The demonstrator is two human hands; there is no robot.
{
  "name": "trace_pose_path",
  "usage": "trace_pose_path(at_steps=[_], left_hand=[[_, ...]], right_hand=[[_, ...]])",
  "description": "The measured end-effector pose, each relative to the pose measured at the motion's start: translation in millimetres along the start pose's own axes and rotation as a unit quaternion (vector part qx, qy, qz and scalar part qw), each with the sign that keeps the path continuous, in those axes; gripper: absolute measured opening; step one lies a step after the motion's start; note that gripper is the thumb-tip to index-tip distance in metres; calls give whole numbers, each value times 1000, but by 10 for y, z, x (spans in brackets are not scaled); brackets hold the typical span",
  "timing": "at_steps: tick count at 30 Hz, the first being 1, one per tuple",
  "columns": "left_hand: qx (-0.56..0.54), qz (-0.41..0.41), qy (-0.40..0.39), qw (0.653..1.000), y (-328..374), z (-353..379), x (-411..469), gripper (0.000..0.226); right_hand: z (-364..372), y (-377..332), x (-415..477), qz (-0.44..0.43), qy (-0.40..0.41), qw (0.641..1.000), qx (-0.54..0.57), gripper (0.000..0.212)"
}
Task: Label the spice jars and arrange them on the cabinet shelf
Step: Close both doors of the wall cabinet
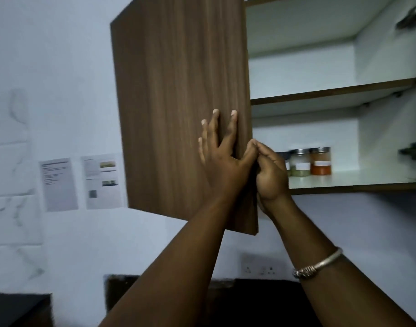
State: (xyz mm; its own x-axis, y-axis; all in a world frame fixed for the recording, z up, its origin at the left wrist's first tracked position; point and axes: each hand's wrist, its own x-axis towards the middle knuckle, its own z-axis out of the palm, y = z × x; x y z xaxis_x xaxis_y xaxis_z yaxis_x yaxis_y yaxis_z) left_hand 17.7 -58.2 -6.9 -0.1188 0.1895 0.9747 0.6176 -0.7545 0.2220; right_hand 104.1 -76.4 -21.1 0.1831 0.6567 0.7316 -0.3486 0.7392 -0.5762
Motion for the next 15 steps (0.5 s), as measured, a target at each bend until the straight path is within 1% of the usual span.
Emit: trace_pose_path(at_steps=[3, 5, 7, 15], left_hand=[[66, 1, 22, 998, -144, 446, 54, 69], [104, -2, 15, 994, -241, 657, 85, 69], [134, -4, 4, 991, -340, 822, 115, 68], [197, -17, -37, 979, -664, 1231, 213, 69]], right_hand=[[-236, 180, 309, 60, 23, 997, 29, 38], [-328, 318, 492, 91, 33, 994, 48, 32], [-403, 427, 657, 110, 39, 992, 57, 31], [-554, 667, 1019, 166, 55, 984, 24, 34]])
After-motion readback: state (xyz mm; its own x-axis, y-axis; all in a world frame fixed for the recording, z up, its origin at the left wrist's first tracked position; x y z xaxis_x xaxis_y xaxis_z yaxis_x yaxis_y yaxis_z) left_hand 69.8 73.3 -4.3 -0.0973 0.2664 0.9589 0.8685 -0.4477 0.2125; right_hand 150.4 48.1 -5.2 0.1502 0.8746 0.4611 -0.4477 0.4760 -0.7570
